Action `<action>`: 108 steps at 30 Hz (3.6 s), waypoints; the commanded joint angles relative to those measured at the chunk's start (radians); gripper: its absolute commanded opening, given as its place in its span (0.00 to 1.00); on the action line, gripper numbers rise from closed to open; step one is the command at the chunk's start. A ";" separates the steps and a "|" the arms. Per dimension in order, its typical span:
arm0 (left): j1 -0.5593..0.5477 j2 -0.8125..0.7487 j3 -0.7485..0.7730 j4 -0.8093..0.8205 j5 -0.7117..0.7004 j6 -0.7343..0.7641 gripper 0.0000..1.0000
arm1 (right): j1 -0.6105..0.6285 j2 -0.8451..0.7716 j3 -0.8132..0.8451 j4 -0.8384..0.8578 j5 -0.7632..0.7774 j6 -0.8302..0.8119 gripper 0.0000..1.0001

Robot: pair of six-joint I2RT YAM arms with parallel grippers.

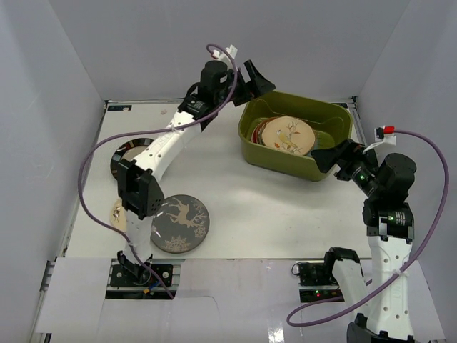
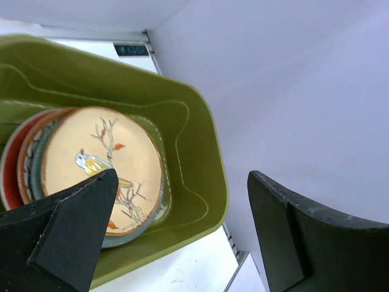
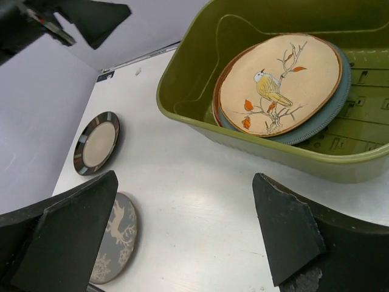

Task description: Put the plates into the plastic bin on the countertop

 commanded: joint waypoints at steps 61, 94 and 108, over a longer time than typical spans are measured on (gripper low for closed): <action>1.103 -0.306 -1.139 0.090 0.012 0.159 0.75 | 1.212 1.231 -0.429 1.454 0.520 0.837 0.15; 1.137 -0.364 -1.424 0.629 0.325 -0.180 0.00 | 0.115 0.390 -0.002 0.704 0.114 0.501 0.08; 1.128 -0.438 -1.503 0.881 0.449 -0.426 0.00 | 0.029 0.636 0.090 0.565 0.197 0.339 0.08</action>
